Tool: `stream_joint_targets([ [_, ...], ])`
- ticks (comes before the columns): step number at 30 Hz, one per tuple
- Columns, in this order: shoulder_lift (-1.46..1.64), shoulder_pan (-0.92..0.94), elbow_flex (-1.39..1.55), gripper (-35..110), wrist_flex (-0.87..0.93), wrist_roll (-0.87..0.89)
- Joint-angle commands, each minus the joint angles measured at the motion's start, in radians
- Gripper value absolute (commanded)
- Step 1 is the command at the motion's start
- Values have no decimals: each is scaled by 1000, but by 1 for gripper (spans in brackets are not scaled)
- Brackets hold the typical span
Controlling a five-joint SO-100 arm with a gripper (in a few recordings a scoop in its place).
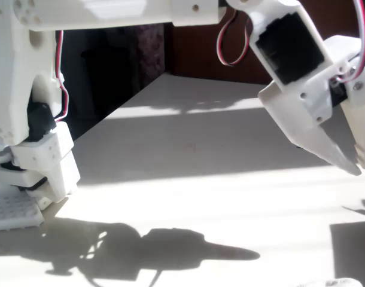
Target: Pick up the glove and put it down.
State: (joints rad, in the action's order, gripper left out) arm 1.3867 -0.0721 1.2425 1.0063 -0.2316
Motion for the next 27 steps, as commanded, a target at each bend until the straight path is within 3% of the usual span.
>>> stream_joint_targets([
  [1, 190, -2, 114, 1, -20, -5],
  [27, 1150, -2, 1212, 1, -20, -5],
])
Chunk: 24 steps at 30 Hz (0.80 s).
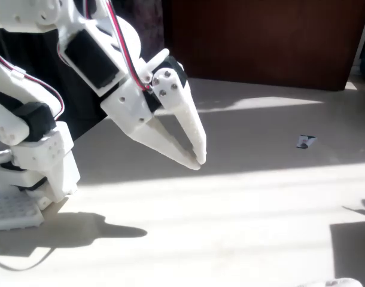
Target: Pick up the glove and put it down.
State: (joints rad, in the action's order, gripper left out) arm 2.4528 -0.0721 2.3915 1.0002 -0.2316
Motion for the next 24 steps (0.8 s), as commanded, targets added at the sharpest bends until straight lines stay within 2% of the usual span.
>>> stream_joint_targets([
  [1, 115, -2, 95, 1, -14, -5],
  [17, 574, -3, 399, 0, 2, 5],
  [24, 676, -3, 460, 0, 3, -2],
])
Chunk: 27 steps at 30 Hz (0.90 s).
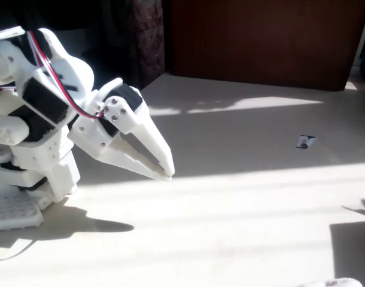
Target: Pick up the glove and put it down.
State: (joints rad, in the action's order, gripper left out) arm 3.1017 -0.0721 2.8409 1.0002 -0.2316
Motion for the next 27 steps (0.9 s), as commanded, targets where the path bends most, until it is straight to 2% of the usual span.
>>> stream_joint_targets([
  [1, 35, -3, 25, 0, 3, -2],
  [9, 112, -3, 84, 0, 11, 0],
  [19, 140, -3, 124, 0, 175, 6],
  [27, 173, -3, 153, 0, 187, 6],
])
